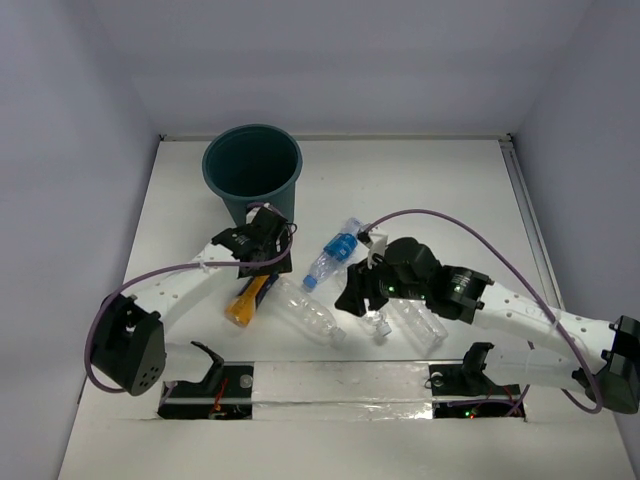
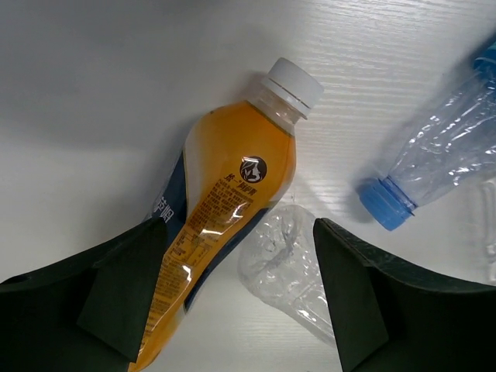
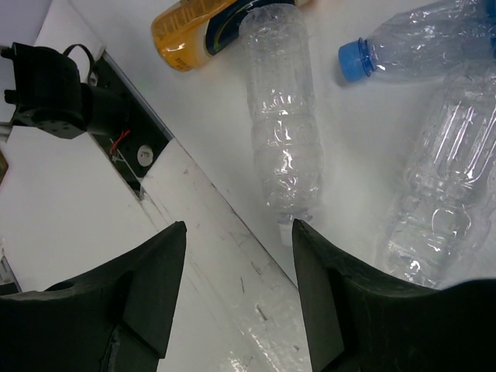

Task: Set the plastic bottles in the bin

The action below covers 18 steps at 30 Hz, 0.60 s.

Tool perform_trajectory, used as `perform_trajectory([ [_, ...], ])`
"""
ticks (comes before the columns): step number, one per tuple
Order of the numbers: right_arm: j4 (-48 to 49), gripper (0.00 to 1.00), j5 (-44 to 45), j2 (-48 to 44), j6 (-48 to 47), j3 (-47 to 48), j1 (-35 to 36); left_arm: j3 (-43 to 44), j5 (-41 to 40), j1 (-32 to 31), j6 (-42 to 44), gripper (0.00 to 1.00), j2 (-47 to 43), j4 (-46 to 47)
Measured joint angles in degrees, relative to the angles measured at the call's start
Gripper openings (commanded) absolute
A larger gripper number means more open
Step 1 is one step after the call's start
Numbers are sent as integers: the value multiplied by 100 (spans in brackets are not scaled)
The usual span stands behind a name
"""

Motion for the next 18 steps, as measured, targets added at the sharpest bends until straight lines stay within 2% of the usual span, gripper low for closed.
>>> perform_trajectory([
  [5,151,70,138,70,122,0,129,0,-151,0,-9,83,310,9],
  [8,334,73,203,129,195,-7,195,-9,-247,0,-87,83,391,17],
  [13,669,81,304,439,271,-13,304,-317,-317,0,-284,81,439,162],
  [18,911,86,332,1180,173,42,306,-708,-243,0,-448,73,334,225],
])
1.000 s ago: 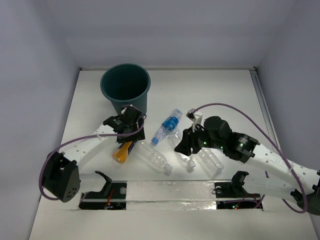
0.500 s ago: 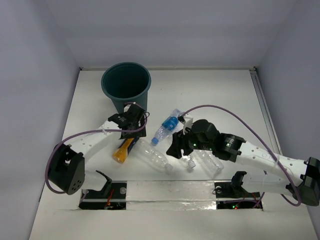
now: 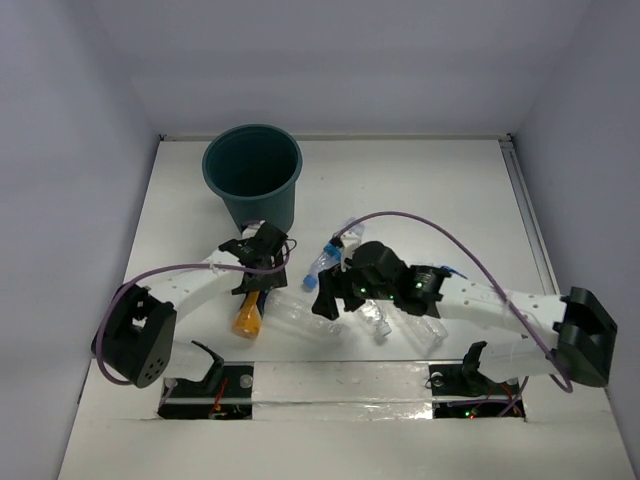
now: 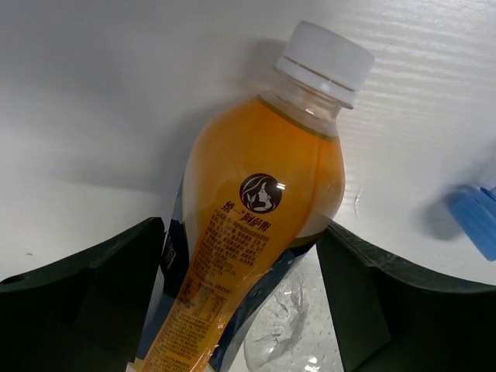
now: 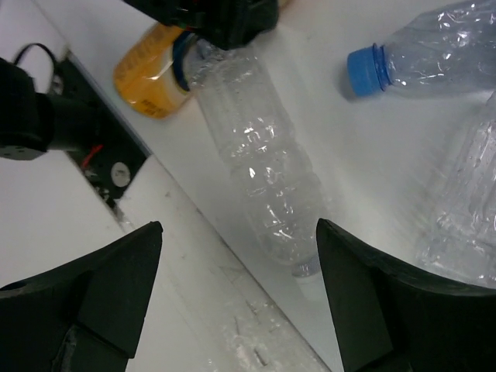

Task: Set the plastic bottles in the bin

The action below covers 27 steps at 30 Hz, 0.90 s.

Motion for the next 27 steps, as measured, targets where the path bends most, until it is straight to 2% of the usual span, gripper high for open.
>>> perform_trajectory([
  [5,-46,91,-9,1108,-323,457,0,-59,175,0,-151,57,-310,-13],
  [7,-70,93,-31,1495,-496,732,0,-83,251,0,-212,44,-490,-13],
  [10,-68,99,-105,1941,-763,1080,15,-133,352,0,-319,36,-789,-59],
  [13,-98,100,-118,2238,-1025,1292,46,-136,391,0,-402,30,-1108,-190],
  [19,-245,100,-153,2820,-1351,1591,66,-133,472,0,-533,22,-1788,-660],
  [24,-413,98,-184,3032,-1445,1591,66,203,573,0,-592,21,-2535,-1436],
  [25,-450,96,-186,3062,-1458,1598,66,396,614,0,-601,21,-2658,-1587],
  [26,-483,87,-184,3088,-1464,1613,66,636,647,0,-616,21,-2765,-1725],
  [27,-505,83,-184,3104,-1482,1622,66,868,671,0,-621,21,-2811,-1832],
])
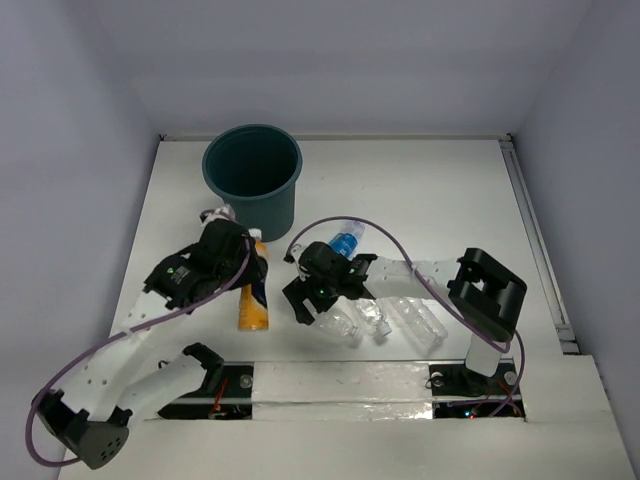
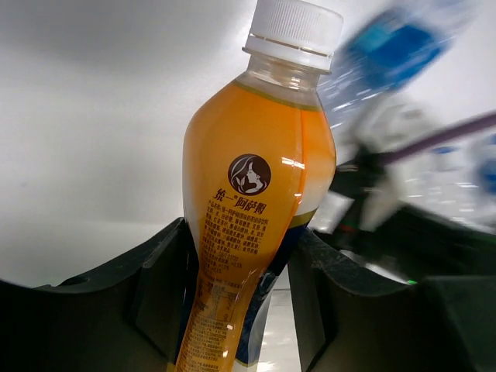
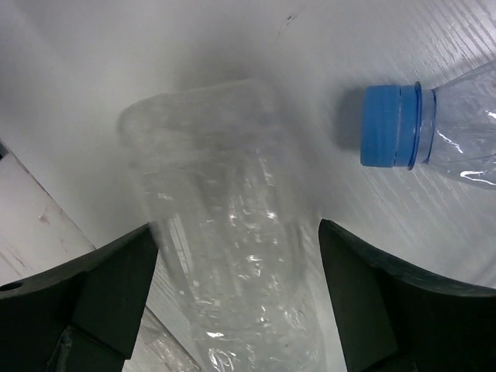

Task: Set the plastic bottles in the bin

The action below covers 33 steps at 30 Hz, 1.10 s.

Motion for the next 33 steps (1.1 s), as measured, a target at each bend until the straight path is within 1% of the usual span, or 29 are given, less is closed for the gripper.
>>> perform_trajectory([
  [1,-33,81,0,4,-7,9,0,345,28,0,-13,21,-52,-59],
  [3,-63,68,-7,4,-31,20,0,1139,66,0,-11,22,-13,-234],
  [5,-81,62,-22,-15,-24,20,0,2037,59,0,2,23,127,-232],
  [8,-162,61,-81,-216,24,17,0,3543,-79,0,136,26,686,-72],
  [11,-247,59,-133,-802,129,2,2,5018,-461,11,404,27,1397,223],
  [13,-260,59,-142,-1342,221,13,2,5731,-702,127,610,28,1867,487],
  [15,-341,58,-140,-1878,308,116,4,6137,-841,428,815,29,2273,798],
  [17,-428,58,-136,-2286,376,310,4,6216,-953,817,986,29,2568,1147],
  [19,-501,58,-92,-2625,459,619,4,6078,-981,1233,1121,29,2822,1447],
  [21,-597,58,4,-2841,511,986,4,5705,-994,1541,1248,32,3071,1805],
  [24,-752,58,225,-2916,549,1757,4,5156,-1003,1832,1403,39,3416,2151],
  [25,-765,58,326,-2876,553,2081,4,5034,-1008,1882,1438,51,3512,2210],
  [26,-763,58,435,-2828,553,2352,4,4903,-1005,1912,1502,60,3600,2302],
  [27,-763,58,595,-2736,568,2734,2,4767,-997,1919,1534,75,3650,2391],
  [28,-730,58,662,-2691,568,2894,-22,4664,-981,1923,1563,80,3672,2441],
  [31,-667,58,944,-2347,629,3613,-175,4555,-883,1930,1600,91,3681,2542],
  [33,-560,58,1040,-2057,723,4004,-380,4555,-789,1932,1620,92,3611,2653],
])
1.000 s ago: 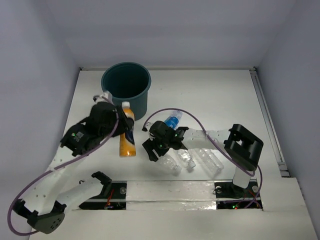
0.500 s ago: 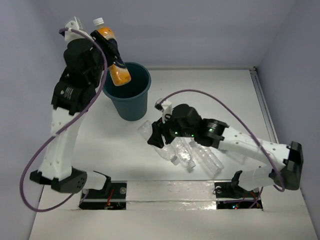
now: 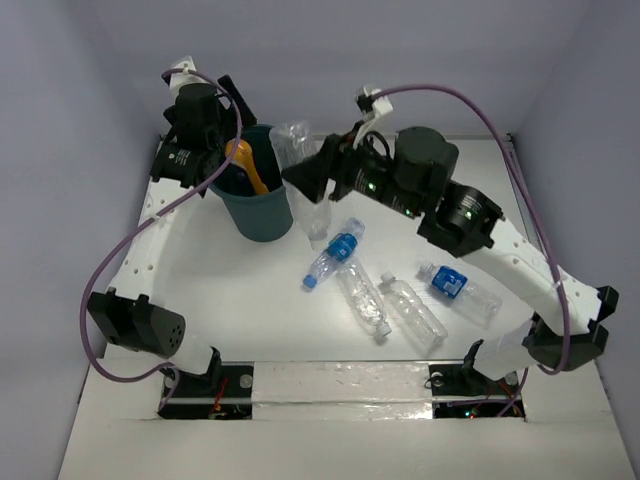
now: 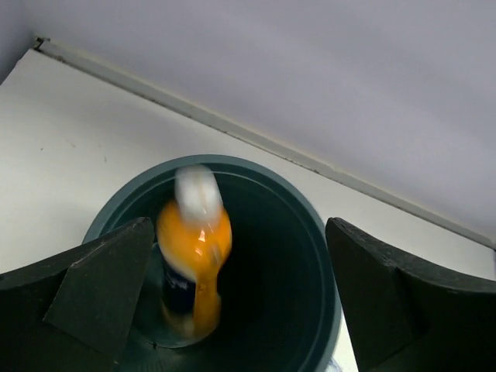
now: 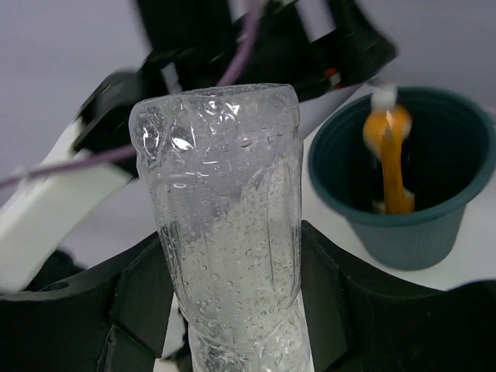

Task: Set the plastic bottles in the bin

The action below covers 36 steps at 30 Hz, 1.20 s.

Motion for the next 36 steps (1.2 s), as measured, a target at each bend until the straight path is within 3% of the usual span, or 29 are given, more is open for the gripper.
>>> perform_trajectory([
  [3,166,59,133,503,199,509,-393,-15,173,11,20,91,-293,2],
  [6,337,59,236,1185,466,1088,-713,-345,415,24,-2,75,-946,90],
  [7,407,60,269,1419,549,1244,-796,-590,540,24,-31,62,-1272,105],
  [10,551,62,501,2175,776,1858,-949,-1635,1003,24,-208,44,-2400,221],
  [12,595,64,686,2723,870,2380,-975,-2371,1331,22,-363,40,-3069,232],
  [16,660,70,1080,3786,979,3499,-977,-3611,1836,-162,-623,40,-3954,-85],
  [20,673,87,1307,4590,1049,4181,-981,-4439,1963,-704,-820,50,-4190,-282],
  [24,511,98,1316,4780,1128,4044,-1027,-4929,1950,-1384,-981,65,-4052,-374],
  [27,494,98,1285,4409,1132,3246,-1080,-5025,1912,-1812,-1016,72,-3797,-343],
  [29,490,87,1248,3954,1113,2531,-1128,-5010,1797,-2124,-997,74,-3506,-190],
  [30,549,65,1228,3571,1071,1965,-1163,-4957,1703,-2288,-981,75,-3327,-129],
  [32,647,43,1233,2651,918,822,-1204,-4798,1523,-2656,-901,76,-2822,-9],
  [33,789,27,1244,2076,863,72,-1233,-4682,1436,-2802,-850,76,-2518,70],
  [36,874,14,1320,122,717,-1840,-1296,-4325,1307,-3049,-686,79,-1644,372],
])
